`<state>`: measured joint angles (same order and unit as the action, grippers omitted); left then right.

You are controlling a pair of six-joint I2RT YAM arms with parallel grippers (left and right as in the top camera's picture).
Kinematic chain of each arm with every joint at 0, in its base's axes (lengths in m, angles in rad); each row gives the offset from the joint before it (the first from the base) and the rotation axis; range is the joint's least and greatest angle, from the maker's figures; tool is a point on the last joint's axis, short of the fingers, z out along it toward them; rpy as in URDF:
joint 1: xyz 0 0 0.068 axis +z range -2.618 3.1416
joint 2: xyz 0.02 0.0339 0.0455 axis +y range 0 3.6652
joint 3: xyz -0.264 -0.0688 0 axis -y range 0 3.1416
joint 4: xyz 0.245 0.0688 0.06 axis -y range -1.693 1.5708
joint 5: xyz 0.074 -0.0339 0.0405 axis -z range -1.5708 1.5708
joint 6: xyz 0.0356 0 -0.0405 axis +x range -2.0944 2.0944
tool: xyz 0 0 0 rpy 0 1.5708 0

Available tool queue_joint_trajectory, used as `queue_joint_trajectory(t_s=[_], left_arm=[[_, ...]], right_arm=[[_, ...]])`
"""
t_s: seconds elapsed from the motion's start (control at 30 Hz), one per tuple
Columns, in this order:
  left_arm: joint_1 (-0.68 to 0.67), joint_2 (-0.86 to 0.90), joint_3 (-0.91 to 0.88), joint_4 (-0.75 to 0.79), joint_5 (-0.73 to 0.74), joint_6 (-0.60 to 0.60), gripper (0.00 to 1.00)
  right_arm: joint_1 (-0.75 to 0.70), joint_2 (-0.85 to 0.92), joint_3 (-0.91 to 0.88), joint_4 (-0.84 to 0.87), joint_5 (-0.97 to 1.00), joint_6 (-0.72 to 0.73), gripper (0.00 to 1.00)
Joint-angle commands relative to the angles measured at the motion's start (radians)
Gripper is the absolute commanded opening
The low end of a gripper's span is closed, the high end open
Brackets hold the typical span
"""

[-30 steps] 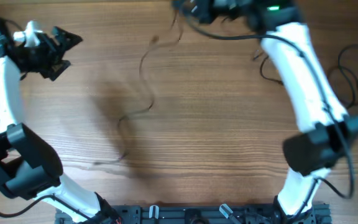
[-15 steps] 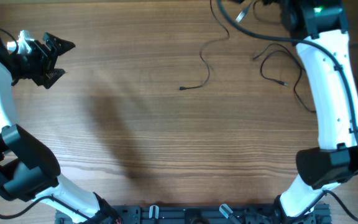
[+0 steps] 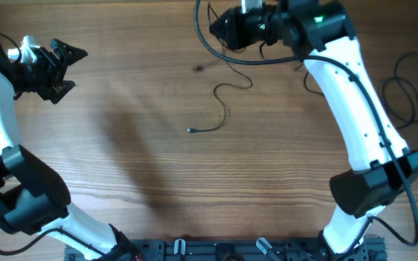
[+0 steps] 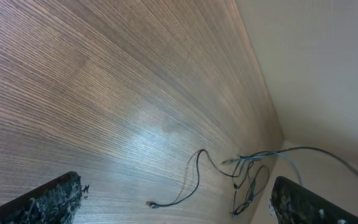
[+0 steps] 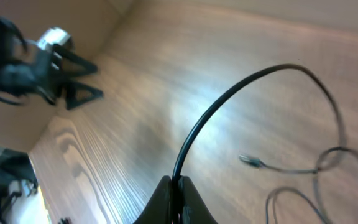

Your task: Untangle cables

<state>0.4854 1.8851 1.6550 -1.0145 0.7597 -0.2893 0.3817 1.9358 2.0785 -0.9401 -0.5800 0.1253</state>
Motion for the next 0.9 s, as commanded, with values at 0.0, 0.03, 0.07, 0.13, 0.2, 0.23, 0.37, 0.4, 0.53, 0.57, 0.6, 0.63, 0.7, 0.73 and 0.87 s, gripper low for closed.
queue_joint_trajectory(t_s=[0.0,0.03,0.07,0.13,0.2,0.23,0.37,0.4,0.53,0.57,0.6,0.63,0.7,0.73,0.87], left_arm=[[0.001,-0.002,-0.003,0.0,-0.004,0.021,1.0],[0.001,-0.002,-0.003,0.0,-0.004,0.021,1.0],[0.001,-0.002,-0.003,0.0,-0.004,0.021,1.0],[0.001,-0.002,-0.003,0.0,-0.004,0.021,1.0],[0.001,-0.002,-0.003,0.0,-0.004,0.021,1.0],[0.001,-0.002,-0.003,0.0,-0.004,0.021,1.0],[0.001,-0.002,-0.003,0.0,-0.004,0.021,1.0],[0.001,-0.002,-0.003,0.0,-0.003,0.021,1.0],[0.001,-0.002,-0.003,0.0,-0.004,0.021,1.0],[0.001,-0.002,-0.003,0.0,-0.004,0.021,1.0],[0.001,-0.002,-0.003,0.0,-0.004,0.021,1.0],[0.001,-0.002,-0.003,0.0,-0.004,0.021,1.0],[0.001,-0.002,-0.003,0.0,-0.004,0.021,1.0],[0.001,-0.002,-0.003,0.0,-0.004,0.021,1.0],[0.001,-0.002,-0.003,0.0,-0.004,0.021,1.0]], right_arm=[[0.024,0.042,-0.043,-0.027,0.033,-0.02,0.04],[0.03,0.05,-0.06,-0.034,0.033,-0.021,0.05],[0.035,0.055,-0.072,-0.039,0.033,-0.02,0.04],[0.047,0.069,-0.101,-0.045,0.033,-0.02,0.04],[0.058,0.079,-0.134,-0.042,0.034,-0.021,0.04],[0.062,0.08,-0.153,-0.04,0.034,-0.021,0.04],[0.077,0.088,-0.237,-0.028,0.034,-0.02,0.05],[0.08,0.088,-0.255,-0.024,0.034,-0.02,0.05],[0.089,0.088,-0.356,-0.003,0.043,-0.02,0.05],[0.091,0.088,-0.381,0.005,0.057,-0.019,0.05],[0.093,0.088,-0.401,0.01,0.073,-0.018,0.04],[0.095,0.088,-0.42,0.014,0.089,-0.018,0.05],[0.1,0.088,-0.454,0.027,0.122,-0.018,0.05],[0.103,0.088,-0.463,0.031,0.137,-0.018,0.04],[0.127,0.088,-0.493,0.091,0.256,-0.019,0.05]])
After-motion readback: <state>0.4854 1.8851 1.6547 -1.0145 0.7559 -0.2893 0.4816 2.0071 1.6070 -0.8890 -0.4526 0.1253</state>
